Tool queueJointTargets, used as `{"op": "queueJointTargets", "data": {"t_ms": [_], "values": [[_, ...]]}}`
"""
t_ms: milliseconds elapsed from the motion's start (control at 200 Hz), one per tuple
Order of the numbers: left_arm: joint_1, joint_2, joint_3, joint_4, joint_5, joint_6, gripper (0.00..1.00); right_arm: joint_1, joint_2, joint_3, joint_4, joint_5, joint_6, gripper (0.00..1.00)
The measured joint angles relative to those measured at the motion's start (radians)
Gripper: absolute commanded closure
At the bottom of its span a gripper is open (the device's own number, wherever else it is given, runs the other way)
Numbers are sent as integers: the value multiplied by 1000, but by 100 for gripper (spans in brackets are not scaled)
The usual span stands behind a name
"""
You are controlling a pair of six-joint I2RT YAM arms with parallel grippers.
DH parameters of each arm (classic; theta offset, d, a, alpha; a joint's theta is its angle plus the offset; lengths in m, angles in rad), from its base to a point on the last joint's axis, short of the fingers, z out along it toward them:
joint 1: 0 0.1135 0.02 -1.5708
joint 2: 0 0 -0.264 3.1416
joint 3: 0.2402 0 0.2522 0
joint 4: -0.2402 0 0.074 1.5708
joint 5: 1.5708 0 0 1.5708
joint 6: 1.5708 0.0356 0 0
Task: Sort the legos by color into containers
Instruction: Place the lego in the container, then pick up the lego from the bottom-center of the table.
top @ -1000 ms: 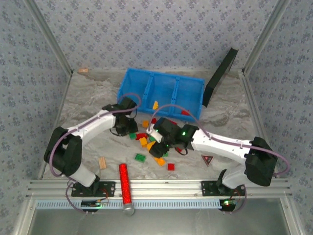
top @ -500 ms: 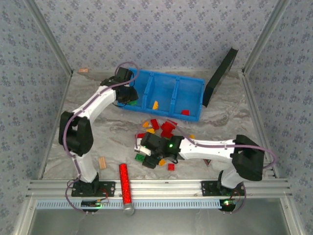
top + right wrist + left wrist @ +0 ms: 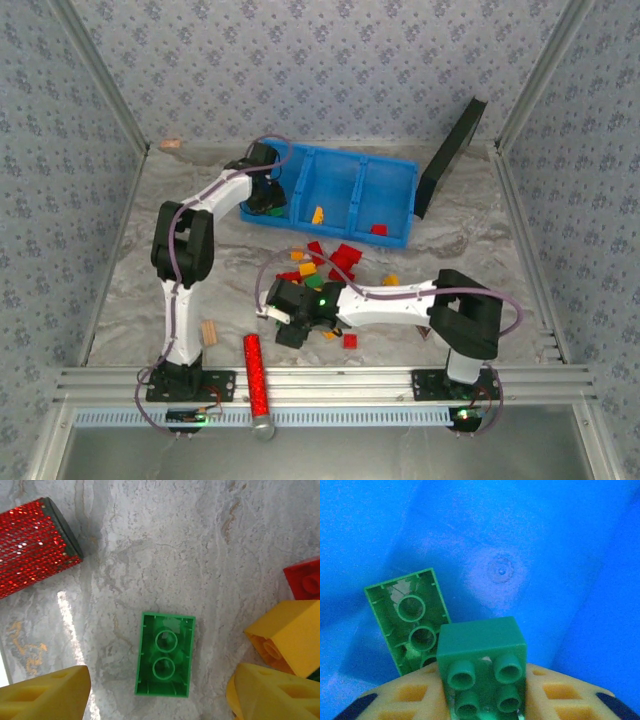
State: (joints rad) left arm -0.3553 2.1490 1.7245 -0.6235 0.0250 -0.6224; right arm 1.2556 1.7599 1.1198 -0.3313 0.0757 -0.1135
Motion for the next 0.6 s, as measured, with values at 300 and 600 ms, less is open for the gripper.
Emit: {"op": "queueJointTargets", "data": {"t_ms": [300, 600], "values": [[0, 0, 0, 24, 31, 4, 38, -11, 92, 38, 2, -38, 0, 30], [0, -94, 0, 18, 70, 13, 35, -43, 137, 84, -3, -94, 0, 57]]}}
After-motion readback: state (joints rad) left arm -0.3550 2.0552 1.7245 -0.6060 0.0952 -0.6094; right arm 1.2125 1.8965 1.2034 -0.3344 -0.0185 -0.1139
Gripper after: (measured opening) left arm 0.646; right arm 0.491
